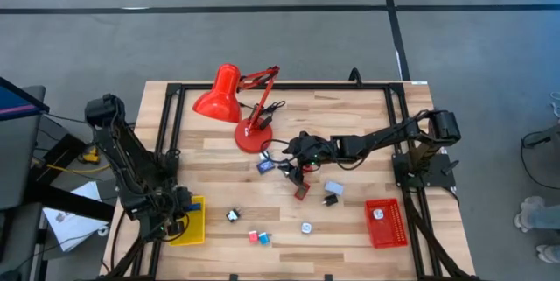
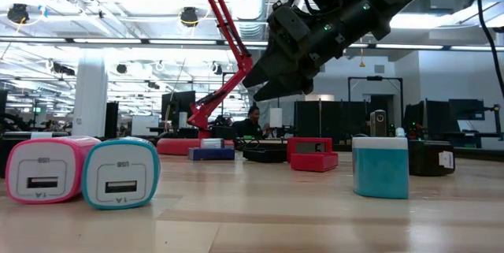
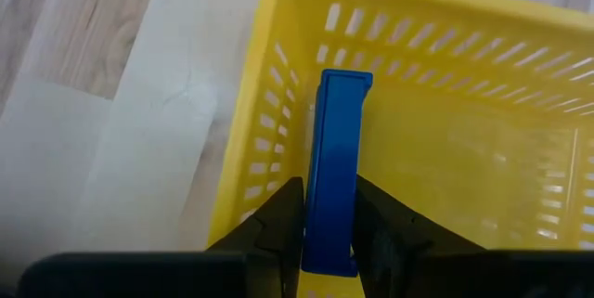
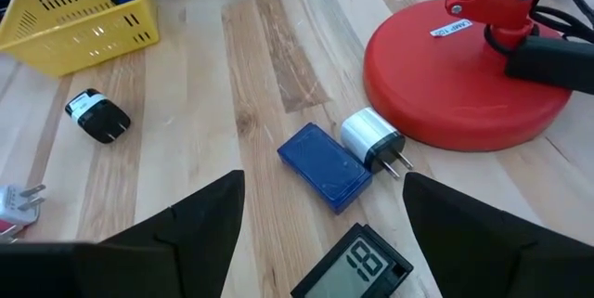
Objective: Pick & Place Office items
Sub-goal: Put the blue digital timer into the yellow bin, then put the right black charger adapter into the red bin
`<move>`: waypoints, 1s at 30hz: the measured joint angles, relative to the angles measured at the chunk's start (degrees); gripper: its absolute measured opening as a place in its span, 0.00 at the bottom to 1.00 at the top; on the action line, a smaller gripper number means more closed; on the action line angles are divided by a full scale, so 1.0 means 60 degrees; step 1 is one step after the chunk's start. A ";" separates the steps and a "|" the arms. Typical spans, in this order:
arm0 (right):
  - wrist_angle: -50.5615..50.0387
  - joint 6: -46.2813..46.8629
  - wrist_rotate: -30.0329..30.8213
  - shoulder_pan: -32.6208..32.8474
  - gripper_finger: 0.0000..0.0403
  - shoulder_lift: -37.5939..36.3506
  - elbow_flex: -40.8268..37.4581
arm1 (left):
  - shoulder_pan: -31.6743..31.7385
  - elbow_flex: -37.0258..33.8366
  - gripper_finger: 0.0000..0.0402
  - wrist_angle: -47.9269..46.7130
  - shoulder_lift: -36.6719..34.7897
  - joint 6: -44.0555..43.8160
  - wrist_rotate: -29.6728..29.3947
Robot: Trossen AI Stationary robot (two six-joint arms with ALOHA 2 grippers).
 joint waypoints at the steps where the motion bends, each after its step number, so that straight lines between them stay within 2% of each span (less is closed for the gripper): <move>1: 0.0000 0.0000 0.0000 0.0000 0.71 0.0000 0.0000 | 0.0000 0.0000 0.19 -0.0010 0.0000 0.0000 0.0000; 13: 0.0000 0.0000 -0.0004 0.0007 0.71 0.0000 0.0000 | 0.0000 0.0000 0.25 -0.0006 -0.0080 -0.0004 0.0186; 22: -0.0040 0.0058 -0.0581 0.0007 0.71 -0.0016 0.0008 | 0.0000 0.0000 0.38 -0.0009 -0.1243 -0.0005 0.0186; 25: -0.1098 0.0426 -0.1080 -0.0014 0.71 -0.0297 0.0226 | 0.0000 0.0000 0.40 -0.0008 -0.1866 -0.0004 0.0120; 30: -0.3443 0.1078 -0.1358 0.0003 0.71 -0.1145 0.0510 | 0.0000 0.0000 0.41 0.0023 -0.2803 0.0330 -0.1208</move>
